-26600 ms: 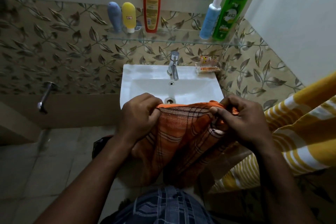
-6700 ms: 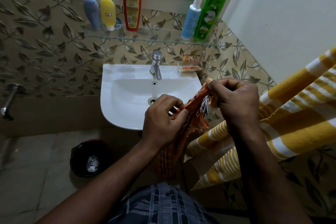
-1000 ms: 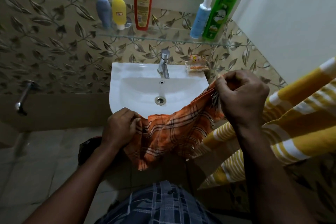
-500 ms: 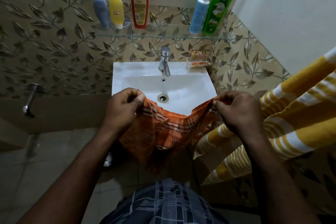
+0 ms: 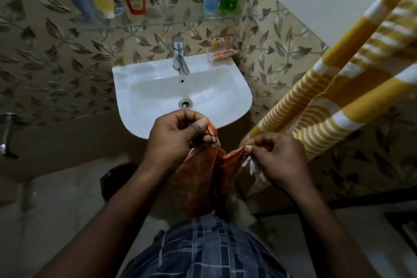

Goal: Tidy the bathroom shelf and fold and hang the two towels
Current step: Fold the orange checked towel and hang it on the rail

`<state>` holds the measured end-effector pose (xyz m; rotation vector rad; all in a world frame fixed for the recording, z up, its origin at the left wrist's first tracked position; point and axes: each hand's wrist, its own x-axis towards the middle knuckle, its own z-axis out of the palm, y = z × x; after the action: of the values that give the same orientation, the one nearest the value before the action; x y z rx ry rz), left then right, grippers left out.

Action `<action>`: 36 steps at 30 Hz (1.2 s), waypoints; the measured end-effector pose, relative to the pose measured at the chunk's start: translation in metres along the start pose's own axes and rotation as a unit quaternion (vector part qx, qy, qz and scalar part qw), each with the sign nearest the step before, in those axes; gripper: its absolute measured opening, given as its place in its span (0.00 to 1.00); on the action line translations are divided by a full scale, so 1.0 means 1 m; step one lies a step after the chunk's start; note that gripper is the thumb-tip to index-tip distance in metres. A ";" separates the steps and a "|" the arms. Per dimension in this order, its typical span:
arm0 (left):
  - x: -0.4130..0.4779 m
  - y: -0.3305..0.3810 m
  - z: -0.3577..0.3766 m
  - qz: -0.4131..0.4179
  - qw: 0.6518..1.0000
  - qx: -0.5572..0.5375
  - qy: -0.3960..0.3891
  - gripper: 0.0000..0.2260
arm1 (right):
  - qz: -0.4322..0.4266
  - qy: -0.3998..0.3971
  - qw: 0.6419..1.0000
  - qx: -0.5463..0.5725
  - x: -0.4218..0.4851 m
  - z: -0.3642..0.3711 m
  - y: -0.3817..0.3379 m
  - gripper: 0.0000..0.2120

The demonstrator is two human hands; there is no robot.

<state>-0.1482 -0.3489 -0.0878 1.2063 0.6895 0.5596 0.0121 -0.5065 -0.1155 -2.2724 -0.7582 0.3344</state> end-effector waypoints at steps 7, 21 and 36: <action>0.005 0.001 -0.022 0.008 0.994 0.038 -0.098 0.04 | -0.073 -0.064 0.993 0.065 -0.004 0.018 -0.012 0.18; -0.044 0.012 -0.004 0.154 0.844 0.468 -0.214 0.03 | -0.032 -0.088 0.993 0.079 -0.061 -0.005 0.032 0.10; -0.113 -0.014 0.031 0.268 0.562 0.753 -0.212 0.10 | -0.043 -0.072 0.992 0.097 -0.070 -0.043 0.080 0.14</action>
<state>-0.2016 -0.4533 -0.0743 3.1409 0.2061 -0.0432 0.0085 -0.6187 -0.1387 -2.0438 -0.8565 0.5140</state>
